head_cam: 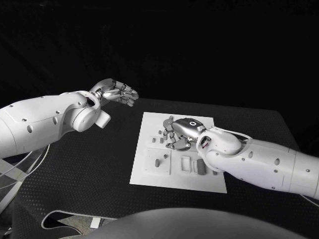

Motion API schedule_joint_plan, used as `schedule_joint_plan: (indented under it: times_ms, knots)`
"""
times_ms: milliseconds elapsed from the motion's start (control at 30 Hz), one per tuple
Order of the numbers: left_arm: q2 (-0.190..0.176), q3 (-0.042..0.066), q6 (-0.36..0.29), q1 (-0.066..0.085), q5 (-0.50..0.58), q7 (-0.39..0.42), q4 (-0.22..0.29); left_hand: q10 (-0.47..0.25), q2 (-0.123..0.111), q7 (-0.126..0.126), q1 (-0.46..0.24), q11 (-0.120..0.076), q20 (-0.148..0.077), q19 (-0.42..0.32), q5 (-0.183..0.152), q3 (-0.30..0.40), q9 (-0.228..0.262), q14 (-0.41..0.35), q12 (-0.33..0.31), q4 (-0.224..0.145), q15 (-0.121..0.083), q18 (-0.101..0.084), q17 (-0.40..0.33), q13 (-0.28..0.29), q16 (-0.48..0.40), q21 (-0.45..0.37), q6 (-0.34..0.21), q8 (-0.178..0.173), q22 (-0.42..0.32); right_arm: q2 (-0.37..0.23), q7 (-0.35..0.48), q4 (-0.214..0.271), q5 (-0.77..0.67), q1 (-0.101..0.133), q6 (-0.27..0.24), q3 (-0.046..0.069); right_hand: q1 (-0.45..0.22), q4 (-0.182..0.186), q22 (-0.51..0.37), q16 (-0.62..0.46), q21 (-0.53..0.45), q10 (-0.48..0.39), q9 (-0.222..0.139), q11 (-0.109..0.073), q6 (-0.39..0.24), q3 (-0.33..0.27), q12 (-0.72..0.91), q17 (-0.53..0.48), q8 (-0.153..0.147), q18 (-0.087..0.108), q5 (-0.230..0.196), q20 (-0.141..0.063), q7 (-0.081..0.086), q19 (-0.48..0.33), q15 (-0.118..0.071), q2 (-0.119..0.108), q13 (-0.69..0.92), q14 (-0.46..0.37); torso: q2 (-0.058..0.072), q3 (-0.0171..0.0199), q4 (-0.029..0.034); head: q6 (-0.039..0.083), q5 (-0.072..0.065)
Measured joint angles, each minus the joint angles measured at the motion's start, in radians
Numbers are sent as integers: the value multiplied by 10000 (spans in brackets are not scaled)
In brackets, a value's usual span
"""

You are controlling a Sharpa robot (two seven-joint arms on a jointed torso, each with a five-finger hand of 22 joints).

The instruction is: Assemble the parts on the task board

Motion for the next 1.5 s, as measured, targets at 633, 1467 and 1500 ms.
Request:
schedule_joint_plan:
  times_ms: [633,1467,1500]
  knots:
    - [135,-191,1,-3,4,-3,-177,35,0,0,0,-35,0,0,0,0,1,34,0,0,-34,-24,10,1,0,28,0,0,1,-1894,-1134,486,3509,1188,3274,-23,-2795,1899,0,627,216,517,530,-307,-8,-121,3292,456,-139,50,0,-314,-236,376,-239,411,2268,403,-72,107,-133,0,-510]
    - [135,-222,30,-4,8,-18,-216,35,40,0,-40,-35,0,0,0,-27,-8,36,0,26,-35,36,21,-7,0,27,0,-1,1,-1887,-3346,174,4768,1183,5339,-930,-4062,2812,0,1051,315,575,407,-361,266,574,3883,724,-478,30,0,-401,-287,356,-273,-972,2437,373,-98,106,-146,0,-780]
    - [134,-223,33,-4,8,-19,-216,35,40,0,-40,-35,0,0,0,-27,-8,35,0,26,-35,36,21,-7,1,27,0,-1,1,-1835,-3355,136,4777,1182,5338,-965,-4062,2812,0,1050,315,575,407,-361,267,574,3883,724,-489,30,0,-401,-287,356,-273,-972,2430,373,-98,106,-140,0,-781]
